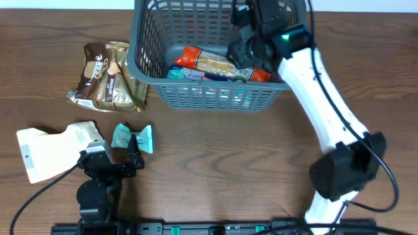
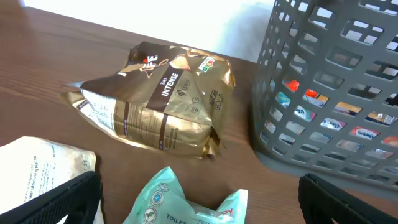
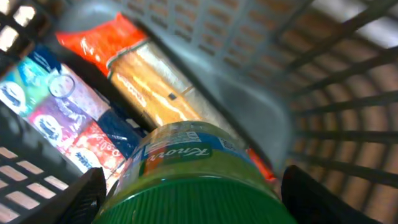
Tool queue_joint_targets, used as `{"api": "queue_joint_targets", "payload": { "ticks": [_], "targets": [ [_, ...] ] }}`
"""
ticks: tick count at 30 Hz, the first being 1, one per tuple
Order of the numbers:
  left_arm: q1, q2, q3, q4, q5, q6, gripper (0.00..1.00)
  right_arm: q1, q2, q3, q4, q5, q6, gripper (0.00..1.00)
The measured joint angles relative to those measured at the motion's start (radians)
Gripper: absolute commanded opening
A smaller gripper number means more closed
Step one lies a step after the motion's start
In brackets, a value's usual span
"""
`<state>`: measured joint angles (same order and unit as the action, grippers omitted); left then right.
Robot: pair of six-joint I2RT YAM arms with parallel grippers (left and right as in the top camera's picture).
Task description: Pack container
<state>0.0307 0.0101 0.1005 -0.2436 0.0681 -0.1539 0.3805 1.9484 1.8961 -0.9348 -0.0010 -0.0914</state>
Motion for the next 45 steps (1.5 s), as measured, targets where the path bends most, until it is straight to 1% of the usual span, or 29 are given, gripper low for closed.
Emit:
{"api": "queue_joint_targets", "payload": {
  "ticks": [6,16,19,20,21,22,23,24,25,39,42,45],
  "targets": [
    [0.000,0.000,0.000,0.000,0.000,0.000,0.98,0.000,0.062,0.000,-0.012,-0.019,0.005,0.01],
    [0.000,0.000,0.000,0.000,0.000,0.000,0.98,0.000,0.067,0.000,-0.019,-0.026,0.008,0.01],
    [0.000,0.000,0.000,0.000,0.000,0.000,0.99,0.000,0.067,0.000,-0.019,-0.026,0.008,0.07],
    [0.000,0.000,0.000,0.000,0.000,0.000,0.99,0.000,0.067,0.000,-0.019,-0.026,0.008,0.14],
    [0.000,0.000,0.000,0.000,0.000,0.000,0.99,0.000,0.067,0.000,-0.019,-0.026,0.008,0.32],
    [0.000,0.000,0.000,0.000,0.000,0.000,0.99,0.000,0.067,0.000,-0.019,-0.026,0.008,0.57],
    [0.000,0.000,0.000,0.000,0.000,0.000,0.99,0.000,0.067,0.000,-0.019,-0.026,0.008,0.66],
    [0.000,0.000,0.000,0.000,0.000,0.000,0.98,0.000,0.067,0.000,-0.019,-0.026,0.010,0.78],
    [0.000,0.000,0.000,0.000,0.000,0.000,0.99,0.000,0.067,0.000,-0.018,-0.027,0.013,0.99],
    [0.000,0.000,0.000,0.000,0.000,0.000,0.99,0.000,0.062,0.013,-0.023,-0.029,0.019,0.99],
    [0.000,0.000,0.000,0.000,0.000,0.000,0.99,0.000,0.047,0.069,-0.054,-0.027,0.026,0.99],
    [0.000,0.000,0.000,0.000,0.000,0.000,0.98,0.000,0.011,0.171,-0.111,0.002,0.047,0.99]
  ]
}}
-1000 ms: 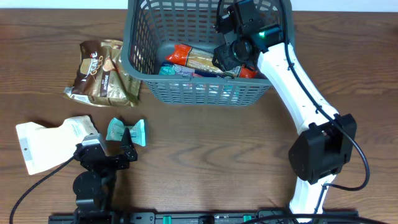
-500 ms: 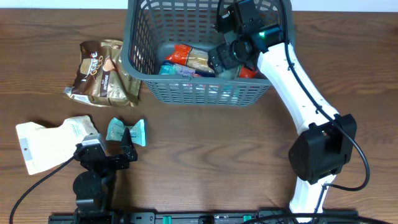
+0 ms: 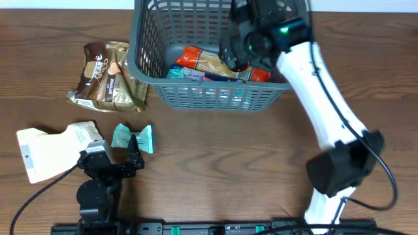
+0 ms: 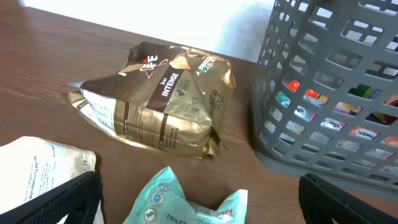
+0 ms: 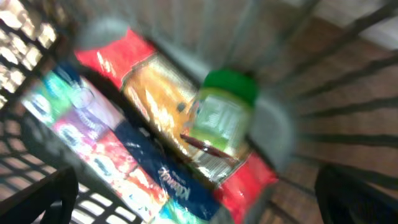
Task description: Pack container
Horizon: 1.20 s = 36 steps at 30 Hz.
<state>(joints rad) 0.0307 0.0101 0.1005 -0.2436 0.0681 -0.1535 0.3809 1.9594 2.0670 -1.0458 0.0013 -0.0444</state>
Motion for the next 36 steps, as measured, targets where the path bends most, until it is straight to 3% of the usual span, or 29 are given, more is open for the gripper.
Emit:
{"api": "queue_joint_targets", "payload": {
  "ticks": [8,14,26,36],
  "targets": [
    [0.000,0.000,0.000,0.000,0.000,0.000,0.99,-0.038,-0.247,0.264,-0.193,0.236,0.127,0.99],
    [0.000,0.000,0.000,0.000,0.000,0.000,0.99,-0.239,-0.388,0.291,-0.307,0.325,0.266,0.99],
    [0.000,0.000,0.000,0.000,0.000,0.000,0.99,-0.661,-0.402,0.287,-0.418,0.354,0.322,0.99],
    [0.000,0.000,0.000,0.000,0.000,0.000,0.99,-0.751,-0.397,0.286,-0.420,0.297,0.367,0.99]
  ]
}}
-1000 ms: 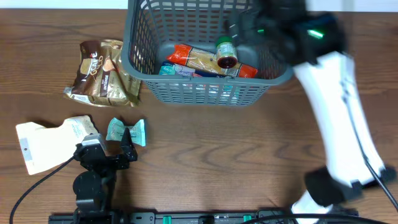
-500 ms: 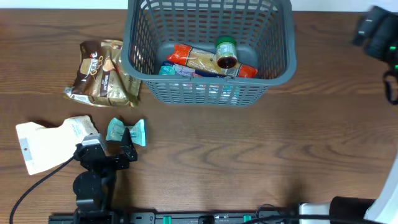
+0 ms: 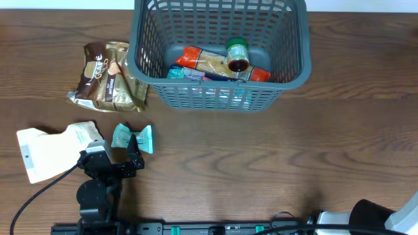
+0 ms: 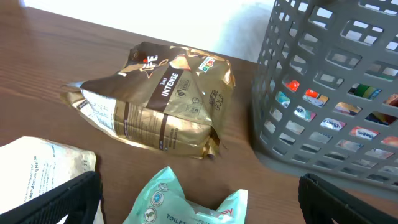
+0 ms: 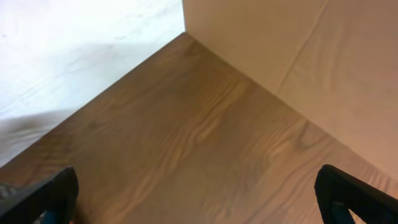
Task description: Pack container
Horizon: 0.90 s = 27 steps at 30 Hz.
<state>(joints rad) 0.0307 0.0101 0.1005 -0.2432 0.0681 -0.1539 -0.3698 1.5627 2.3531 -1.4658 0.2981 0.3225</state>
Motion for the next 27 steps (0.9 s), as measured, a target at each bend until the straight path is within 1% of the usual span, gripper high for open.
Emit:
{"api": "queue_joint_targets", "payload": {
  "ticks": [18,22,24,27],
  "targets": [
    [0.000,0.000,0.000,0.004,0.000,0.000,0.99,0.000,0.001,0.000,0.000,-0.018,0.007,0.99],
    [0.000,0.000,0.001,0.004,0.047,0.000,0.99,0.000,0.001,0.000,0.000,-0.018,0.008,0.99],
    [0.000,0.000,0.013,-0.031,0.087,-0.010,0.99,0.000,0.001,0.000,0.000,-0.018,0.008,0.99],
    [0.000,0.020,0.072,-0.128,0.115,-0.054,0.99,0.000,0.001,0.000,-0.002,-0.018,0.008,0.99]
  ]
}}
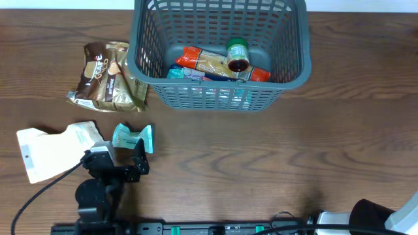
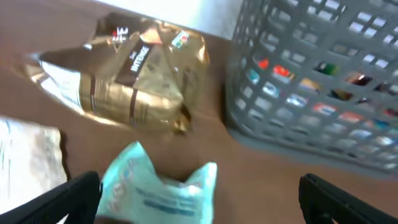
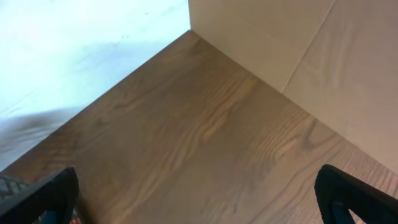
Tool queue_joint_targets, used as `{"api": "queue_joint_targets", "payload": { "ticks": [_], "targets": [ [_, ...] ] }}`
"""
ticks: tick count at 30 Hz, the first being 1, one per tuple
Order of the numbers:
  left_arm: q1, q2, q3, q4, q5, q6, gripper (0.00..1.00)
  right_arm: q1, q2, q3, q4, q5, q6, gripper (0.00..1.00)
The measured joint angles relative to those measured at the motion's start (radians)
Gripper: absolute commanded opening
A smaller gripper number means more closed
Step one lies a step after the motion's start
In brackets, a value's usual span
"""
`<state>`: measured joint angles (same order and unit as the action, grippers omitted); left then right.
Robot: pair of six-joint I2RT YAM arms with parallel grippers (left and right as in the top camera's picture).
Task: Pack container
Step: 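Raise the left arm and reach toward the brown-gold coffee bag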
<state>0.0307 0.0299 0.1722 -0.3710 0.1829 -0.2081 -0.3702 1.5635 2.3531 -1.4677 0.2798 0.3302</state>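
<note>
The grey mesh basket (image 1: 290, 62) stands at the table's far middle. Inside it lie an orange-red packet (image 1: 202, 60), a green-lidded jar (image 1: 237, 54) on its side and a colourful tissue pack (image 1: 186, 75). On the table to the left lie a brown-gold coffee bag (image 1: 106, 75), a white pouch (image 1: 52, 151) and a teal wipes pack (image 1: 132, 138). My left gripper (image 1: 121, 163) is open just behind the teal wipes pack (image 2: 155, 190), which lies between its fingers (image 2: 68, 199) without being gripped. My right gripper (image 3: 199, 208) is open over bare wood, holding nothing.
The basket wall (image 2: 311, 81) rises at the right of the left wrist view, beside the coffee bag (image 2: 124, 74). The right arm's base (image 1: 372, 215) sits at the near right corner. A pale board (image 3: 311, 56) borders the table in the right wrist view.
My left gripper has moved slightly forward and to the right, closer to the teal wipes pack, and its view is now blurred. The right gripper has barely shifted. The basket contents are unchanged.
My right gripper was inside the basket, shut on the green-lidded jar. Then it was open above the basket, with the jar lying on the orange-red packet. Then the right arm stood back at the near right corner. Now the left gripper has edged toward the teal pack.
</note>
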Motion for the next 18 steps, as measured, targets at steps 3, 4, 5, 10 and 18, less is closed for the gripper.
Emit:
{"api": "queue_joint_targets", "payload": {
  "ticks": [3,4,5,10,18],
  "targets": [
    [0.000,0.086,0.164,-0.084,-0.019,-0.032,0.99,0.000,0.000,0.000,-0.002,0.000,0.000,0.99],
    [0.000,0.122,0.229,-0.103,-0.032,-0.036,0.99,0.000,0.000,-0.001,-0.002,0.000,0.000,0.99],
    [0.000,0.166,0.304,-0.128,-0.048,-0.035,0.99,0.000,0.000,-0.001,-0.002,-0.001,0.000,0.99],
    [0.000,0.480,0.750,-0.319,-0.106,-0.017,0.98,0.000,0.000,-0.004,-0.003,-0.003,0.000,0.99],
    [0.000,1.084,1.522,-0.787,-0.137,0.063,0.99,0.000,0.001,-0.007,-0.002,-0.004,0.000,0.99]
  ]
}}
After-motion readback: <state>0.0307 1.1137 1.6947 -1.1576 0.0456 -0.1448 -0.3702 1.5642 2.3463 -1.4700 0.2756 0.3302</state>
